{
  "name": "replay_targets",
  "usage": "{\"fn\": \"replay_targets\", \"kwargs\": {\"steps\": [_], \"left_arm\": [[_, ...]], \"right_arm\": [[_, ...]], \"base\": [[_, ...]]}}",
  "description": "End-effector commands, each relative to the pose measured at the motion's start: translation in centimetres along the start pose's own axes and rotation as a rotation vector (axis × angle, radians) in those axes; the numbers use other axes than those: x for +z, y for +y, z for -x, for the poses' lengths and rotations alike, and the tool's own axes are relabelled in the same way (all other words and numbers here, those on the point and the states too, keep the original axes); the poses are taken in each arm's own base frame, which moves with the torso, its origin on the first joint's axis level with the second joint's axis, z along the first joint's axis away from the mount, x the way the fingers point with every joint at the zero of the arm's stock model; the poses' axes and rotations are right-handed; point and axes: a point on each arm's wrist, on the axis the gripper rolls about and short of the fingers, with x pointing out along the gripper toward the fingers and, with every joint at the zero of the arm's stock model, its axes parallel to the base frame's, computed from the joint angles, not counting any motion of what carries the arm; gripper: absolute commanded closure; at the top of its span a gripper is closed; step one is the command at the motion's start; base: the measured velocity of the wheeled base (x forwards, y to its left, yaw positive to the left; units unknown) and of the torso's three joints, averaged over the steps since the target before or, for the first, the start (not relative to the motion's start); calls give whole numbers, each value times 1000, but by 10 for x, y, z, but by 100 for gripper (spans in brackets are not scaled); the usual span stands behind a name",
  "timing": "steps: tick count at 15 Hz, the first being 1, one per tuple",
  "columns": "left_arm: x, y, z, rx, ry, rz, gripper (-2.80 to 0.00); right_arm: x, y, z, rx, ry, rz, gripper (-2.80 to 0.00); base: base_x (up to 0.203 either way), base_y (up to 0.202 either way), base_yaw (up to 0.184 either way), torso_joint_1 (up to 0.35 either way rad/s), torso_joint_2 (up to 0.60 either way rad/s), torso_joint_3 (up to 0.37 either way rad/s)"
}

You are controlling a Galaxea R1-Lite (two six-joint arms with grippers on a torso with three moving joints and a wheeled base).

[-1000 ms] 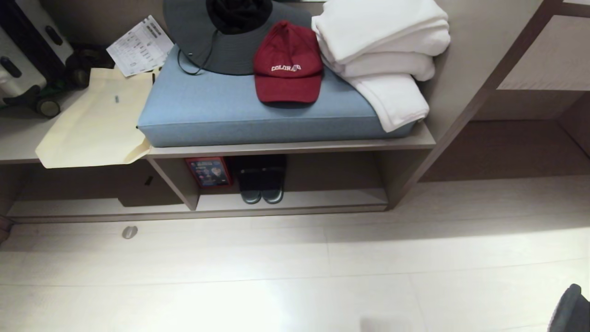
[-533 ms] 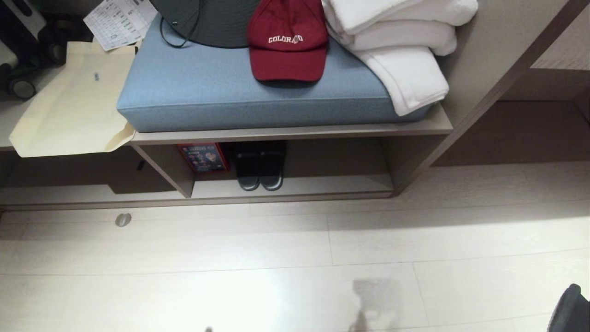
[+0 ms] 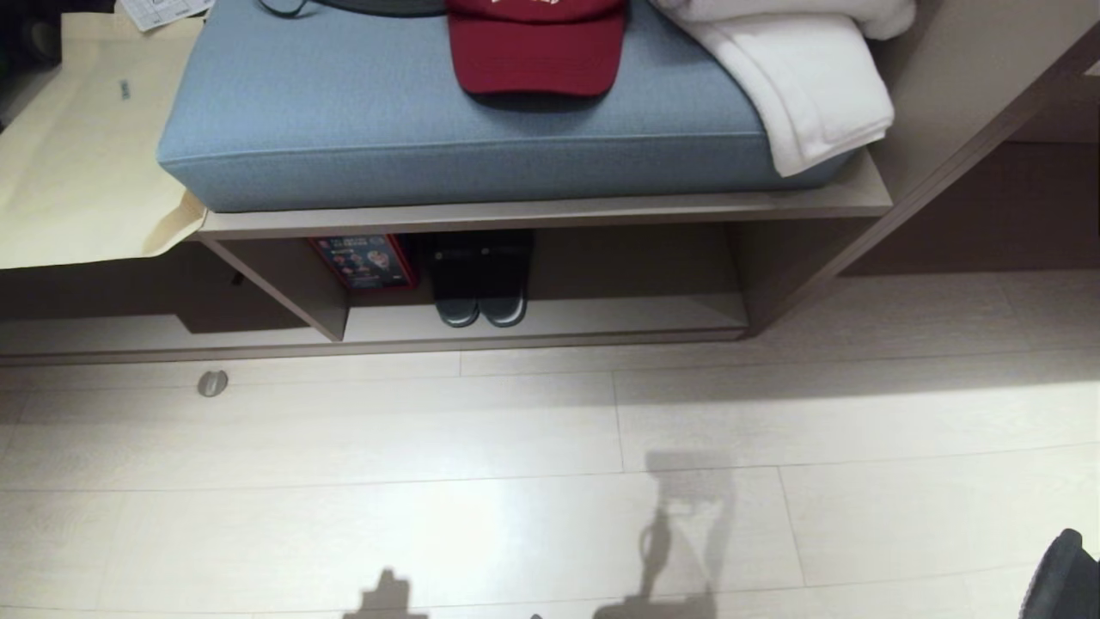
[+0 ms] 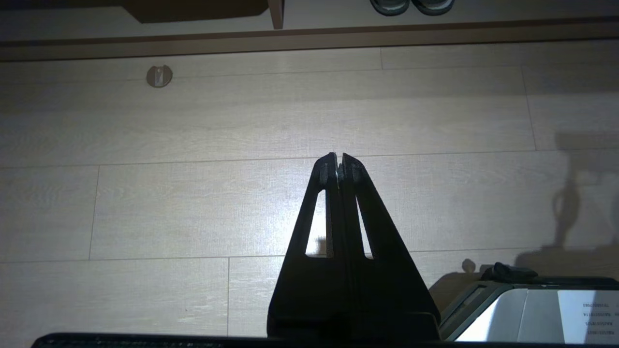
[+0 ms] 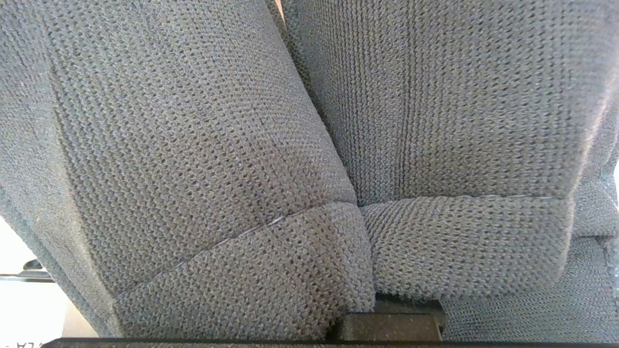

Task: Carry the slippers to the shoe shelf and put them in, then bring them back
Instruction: Place the slippers into the shoe cabinet

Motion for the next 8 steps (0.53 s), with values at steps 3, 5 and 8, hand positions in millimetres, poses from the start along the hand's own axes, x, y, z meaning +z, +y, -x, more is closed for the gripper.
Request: {"fn": "replay_targets", "kwargs": {"steps": [3, 5, 8], "left_arm": [[0, 0, 0, 2, 1, 1, 0], [0, 0, 0, 0, 1, 1, 0], [0, 0, 0, 0, 1, 2, 0]], "right_arm": [[0, 0, 0, 0, 2, 0, 0], [0, 0, 0, 0, 2, 0, 0], [0, 0, 0, 0, 2, 0, 0]], "base": [[0, 0, 0, 0, 3, -195], [0, 0, 0, -2, 5, -195], [0, 0, 0, 6, 4, -195]]}}
